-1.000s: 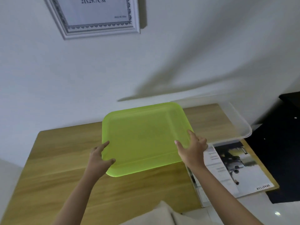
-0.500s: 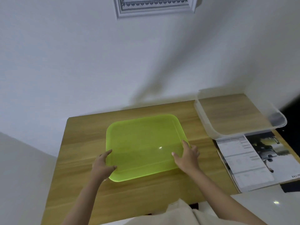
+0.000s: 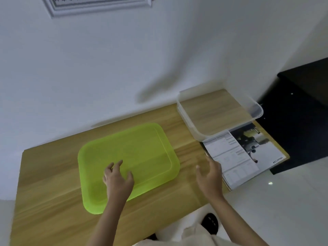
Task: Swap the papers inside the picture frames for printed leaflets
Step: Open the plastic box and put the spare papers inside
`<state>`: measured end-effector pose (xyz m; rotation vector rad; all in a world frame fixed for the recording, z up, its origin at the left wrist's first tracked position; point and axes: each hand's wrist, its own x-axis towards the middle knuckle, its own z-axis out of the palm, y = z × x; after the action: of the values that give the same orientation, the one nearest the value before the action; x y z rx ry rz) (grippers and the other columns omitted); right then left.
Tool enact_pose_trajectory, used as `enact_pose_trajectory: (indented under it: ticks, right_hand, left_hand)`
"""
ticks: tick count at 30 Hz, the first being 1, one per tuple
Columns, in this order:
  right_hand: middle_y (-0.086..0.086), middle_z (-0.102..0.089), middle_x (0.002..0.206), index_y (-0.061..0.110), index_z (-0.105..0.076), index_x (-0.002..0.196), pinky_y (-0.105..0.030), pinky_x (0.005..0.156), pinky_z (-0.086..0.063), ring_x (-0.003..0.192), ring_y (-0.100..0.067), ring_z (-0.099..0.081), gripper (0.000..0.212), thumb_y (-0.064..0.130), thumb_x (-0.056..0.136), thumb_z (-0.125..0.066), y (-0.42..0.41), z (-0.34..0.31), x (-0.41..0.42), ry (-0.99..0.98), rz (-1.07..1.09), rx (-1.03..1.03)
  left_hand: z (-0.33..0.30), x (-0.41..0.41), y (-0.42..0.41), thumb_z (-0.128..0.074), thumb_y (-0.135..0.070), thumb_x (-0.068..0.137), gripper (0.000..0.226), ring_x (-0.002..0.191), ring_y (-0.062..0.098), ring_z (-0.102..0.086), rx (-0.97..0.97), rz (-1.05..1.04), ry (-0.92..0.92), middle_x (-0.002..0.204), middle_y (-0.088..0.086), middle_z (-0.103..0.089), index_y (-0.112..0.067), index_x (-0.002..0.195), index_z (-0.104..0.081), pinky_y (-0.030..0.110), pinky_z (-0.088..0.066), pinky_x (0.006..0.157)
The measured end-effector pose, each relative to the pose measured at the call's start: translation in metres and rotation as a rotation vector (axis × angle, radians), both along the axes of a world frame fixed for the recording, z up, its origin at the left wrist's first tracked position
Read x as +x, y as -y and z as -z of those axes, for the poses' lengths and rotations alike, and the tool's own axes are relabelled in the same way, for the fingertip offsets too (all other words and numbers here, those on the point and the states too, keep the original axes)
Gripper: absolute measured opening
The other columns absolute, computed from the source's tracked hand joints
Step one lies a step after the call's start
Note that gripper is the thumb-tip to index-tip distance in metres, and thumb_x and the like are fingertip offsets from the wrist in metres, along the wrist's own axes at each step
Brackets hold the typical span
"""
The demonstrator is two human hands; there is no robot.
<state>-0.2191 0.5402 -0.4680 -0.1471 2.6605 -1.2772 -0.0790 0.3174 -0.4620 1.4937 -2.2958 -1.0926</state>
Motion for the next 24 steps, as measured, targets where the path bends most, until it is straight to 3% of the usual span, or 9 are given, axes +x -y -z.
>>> enact_pose_trajectory:
  ticks: [7,10,13,16,21,24]
  right_hand:
    - [-0.026,-0.043,0.133,0.010,-0.037,0.139,-0.056,0.098,-0.041,0.124,-0.041,-0.038,0.064,0.013,0.083,-0.066,-0.096,0.011,-0.037,0.124,0.596,0.019]
    - [-0.023,-0.036,0.138,0.023,-0.024,0.146,-0.052,0.091,-0.048,0.115,-0.040,-0.048,0.074,0.016,0.085,-0.065,-0.122,0.016,-0.051,0.313,0.717,-0.101]
    - [-0.017,-0.045,0.135,0.027,-0.018,0.147,-0.040,0.079,-0.047,0.099,-0.030,-0.055,0.075,0.016,0.088,-0.062,-0.139,0.021,-0.066,0.399,0.718,-0.209]
    - [-0.014,-0.052,0.129,0.025,-0.019,0.148,-0.032,0.071,-0.042,0.089,-0.023,-0.054,0.073,0.015,0.089,-0.061,-0.149,0.026,-0.083,0.431,0.671,-0.254]
    - [-0.017,-0.046,0.130,0.028,-0.024,0.146,-0.033,0.072,-0.046,0.088,-0.023,-0.054,0.071,0.014,0.087,-0.062,-0.154,0.031,-0.096,0.485,0.572,-0.241]
    - [-0.018,-0.038,0.133,0.027,-0.025,0.145,-0.033,0.070,-0.047,0.086,-0.025,-0.052,0.070,0.013,0.088,-0.062,-0.156,0.033,-0.100,0.516,0.535,-0.214]
  left_hand:
    - [-0.002,-0.096,-0.103,-0.063,-0.010,0.081,0.048,0.121,0.029,-0.044,0.075,0.282,-0.080,0.126,0.014,-0.045,-0.008,0.128,-0.051,0.035,-0.037,0.098]
    - [0.003,-0.126,-0.153,-0.060,-0.012,0.083,0.047,0.114,0.021,-0.050,0.203,0.351,-0.062,0.126,0.008,-0.046,-0.013,0.129,-0.049,0.026,-0.040,0.086]
    - [0.010,-0.151,-0.194,-0.057,-0.013,0.084,0.049,0.108,0.014,-0.051,0.337,0.344,-0.017,0.130,0.004,-0.045,-0.015,0.131,-0.046,0.022,-0.040,0.079]
    - [0.016,-0.171,-0.222,-0.060,-0.019,0.082,0.049,0.100,0.013,-0.051,0.376,0.314,0.025,0.124,0.005,-0.047,-0.015,0.129,-0.047,0.025,-0.042,0.082]
    - [0.022,-0.193,-0.251,-0.059,-0.013,0.084,0.049,0.080,0.005,-0.050,0.351,0.232,0.044,0.125,0.006,-0.039,-0.016,0.130,-0.044,0.011,-0.039,0.064]
    - [0.027,-0.201,-0.258,-0.062,-0.011,0.083,0.045,0.072,0.005,-0.050,0.361,0.121,0.014,0.120,0.004,-0.037,-0.019,0.124,-0.046,0.011,-0.035,0.055]
